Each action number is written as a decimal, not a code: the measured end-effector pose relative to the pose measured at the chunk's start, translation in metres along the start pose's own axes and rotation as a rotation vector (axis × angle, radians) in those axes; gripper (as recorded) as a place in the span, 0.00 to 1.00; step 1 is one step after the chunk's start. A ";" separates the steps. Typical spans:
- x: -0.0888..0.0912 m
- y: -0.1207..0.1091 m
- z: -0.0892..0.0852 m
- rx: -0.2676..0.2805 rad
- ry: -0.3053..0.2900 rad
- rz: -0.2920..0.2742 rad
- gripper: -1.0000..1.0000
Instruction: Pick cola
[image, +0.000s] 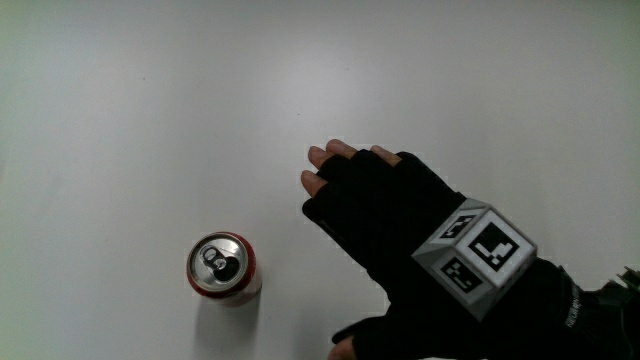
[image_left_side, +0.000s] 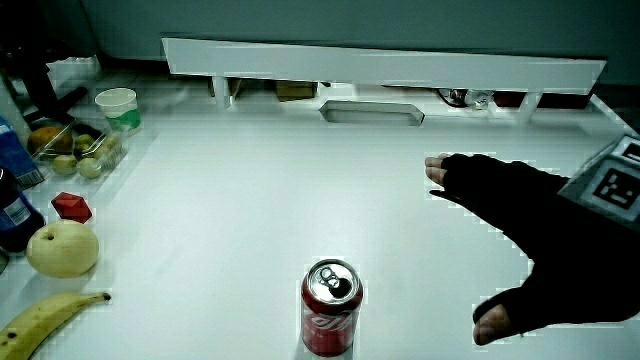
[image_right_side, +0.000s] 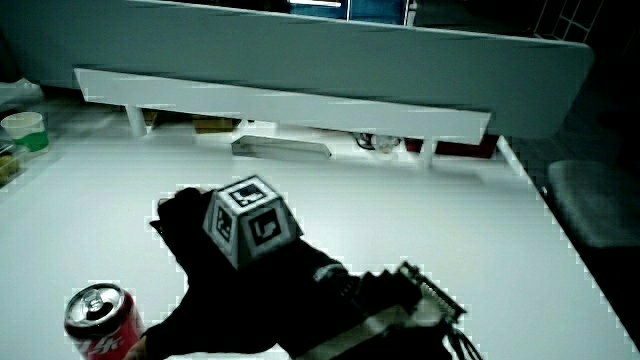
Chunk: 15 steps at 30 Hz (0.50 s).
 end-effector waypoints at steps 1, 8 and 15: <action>-0.002 0.003 0.000 -0.015 0.016 0.002 0.50; -0.015 0.026 -0.005 -0.056 0.031 0.027 0.50; -0.024 0.048 -0.017 -0.129 0.020 0.039 0.50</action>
